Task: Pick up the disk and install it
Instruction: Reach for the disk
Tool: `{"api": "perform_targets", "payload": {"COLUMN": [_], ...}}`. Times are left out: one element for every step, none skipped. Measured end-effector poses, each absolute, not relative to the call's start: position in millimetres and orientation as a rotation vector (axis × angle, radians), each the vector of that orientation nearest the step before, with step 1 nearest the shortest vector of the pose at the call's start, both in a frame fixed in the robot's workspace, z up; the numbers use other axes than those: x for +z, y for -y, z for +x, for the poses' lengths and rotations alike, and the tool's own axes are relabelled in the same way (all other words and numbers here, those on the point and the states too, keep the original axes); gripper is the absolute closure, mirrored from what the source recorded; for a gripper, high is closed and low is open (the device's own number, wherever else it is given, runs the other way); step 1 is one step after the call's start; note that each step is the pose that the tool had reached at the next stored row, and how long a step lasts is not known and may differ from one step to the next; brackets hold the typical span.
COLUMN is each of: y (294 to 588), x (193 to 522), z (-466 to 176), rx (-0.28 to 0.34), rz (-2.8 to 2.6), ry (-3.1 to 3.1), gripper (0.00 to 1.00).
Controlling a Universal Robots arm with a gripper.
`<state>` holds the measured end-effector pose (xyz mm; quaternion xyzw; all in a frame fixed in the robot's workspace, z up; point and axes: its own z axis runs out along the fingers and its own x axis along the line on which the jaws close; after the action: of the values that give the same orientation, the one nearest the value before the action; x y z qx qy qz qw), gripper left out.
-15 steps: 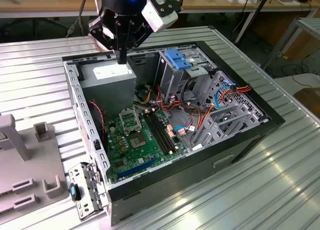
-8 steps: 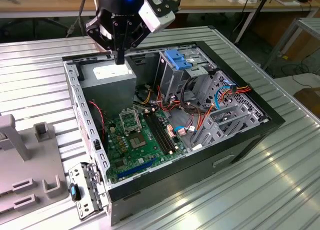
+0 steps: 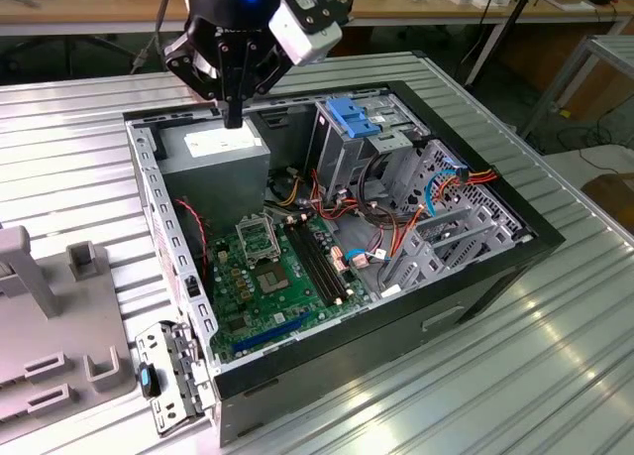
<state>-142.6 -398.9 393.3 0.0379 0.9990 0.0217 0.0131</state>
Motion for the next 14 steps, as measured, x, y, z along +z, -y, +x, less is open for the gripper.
{"api": "perform_targets", "payload": {"y": [399,399,399,399,399,399,399,399,399,399,399,399,399,399], "x": [393,393,393,393,393,393,393,393,393,393,393,393,393,393], "z": [-144,-145,-146,-147,-148,-149,-150,-150,-151,-151,-152,-153,-154,-155], "rx": [0.068,0.068,0.068,0.068,0.068,0.068,0.068,0.068,0.068,0.068,0.068,0.068,0.068,0.068], "rz": [0.118,0.118,0.118,0.118,0.118,0.118,0.118,0.118,0.118,0.118,0.118,0.118,0.118,0.118], "ry": [-3.112,-3.113,-3.112,-3.113,-3.112,-3.112,-3.113,-3.112,-3.112,-3.112,-3.112,-3.112,-3.112,-3.113], "gripper": [0.89,0.89,0.89,0.89,0.89,0.89,0.89,0.89,0.89,0.89,0.89,0.89,0.89,0.89]}}
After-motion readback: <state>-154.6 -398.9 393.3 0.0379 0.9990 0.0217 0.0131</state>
